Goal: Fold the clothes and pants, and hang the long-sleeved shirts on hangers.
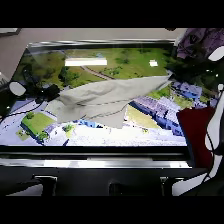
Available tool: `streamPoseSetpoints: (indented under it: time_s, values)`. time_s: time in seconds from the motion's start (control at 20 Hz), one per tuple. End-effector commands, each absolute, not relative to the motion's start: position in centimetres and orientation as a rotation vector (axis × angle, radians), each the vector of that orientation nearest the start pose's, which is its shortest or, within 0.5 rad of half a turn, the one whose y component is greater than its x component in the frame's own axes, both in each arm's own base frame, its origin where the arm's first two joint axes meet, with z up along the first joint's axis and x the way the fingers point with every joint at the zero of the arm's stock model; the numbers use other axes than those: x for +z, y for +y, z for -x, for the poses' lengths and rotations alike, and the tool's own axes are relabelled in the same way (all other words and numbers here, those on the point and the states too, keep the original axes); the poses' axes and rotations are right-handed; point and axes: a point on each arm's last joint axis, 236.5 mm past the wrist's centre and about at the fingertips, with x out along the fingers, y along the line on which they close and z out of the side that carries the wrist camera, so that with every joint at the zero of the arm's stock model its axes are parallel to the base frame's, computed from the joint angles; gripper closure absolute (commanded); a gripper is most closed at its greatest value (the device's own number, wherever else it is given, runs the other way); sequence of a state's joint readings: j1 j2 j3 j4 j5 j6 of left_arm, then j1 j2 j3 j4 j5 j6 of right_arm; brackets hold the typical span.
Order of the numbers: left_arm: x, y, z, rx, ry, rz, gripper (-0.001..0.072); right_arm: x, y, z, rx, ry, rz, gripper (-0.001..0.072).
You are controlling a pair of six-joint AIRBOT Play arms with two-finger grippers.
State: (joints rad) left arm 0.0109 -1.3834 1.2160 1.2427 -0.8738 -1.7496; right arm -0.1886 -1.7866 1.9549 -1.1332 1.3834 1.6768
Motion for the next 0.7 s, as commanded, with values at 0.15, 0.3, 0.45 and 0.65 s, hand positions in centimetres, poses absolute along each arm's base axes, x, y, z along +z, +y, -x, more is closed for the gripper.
streamPoseSetpoints:
  time_s: [0.15,0.3,0.45,0.65]
  values:
    - [-1.4,-5.4,-47.5,0.009,1.060,0.515,0.0687,3.8,0.0,-53.8,0.101,1.200,-0.563,0.0676]
    - [-1.5,-5.2,-47.3,0.011,1.067,0.516,0.0687,4.4,-1.5,-52.1,0.058,1.238,-0.474,0.0676]
    - [-1.8,-5.3,-46.7,0.010,1.096,0.516,0.0687,5.8,-3.7,-50.8,-0.019,1.237,-0.380,0.0674]
    - [-2.1,-5.6,-45.5,0.005,1.154,0.514,0.0685,8.1,-4.7,-50.2,-0.052,1.196,-0.339,0.0676]
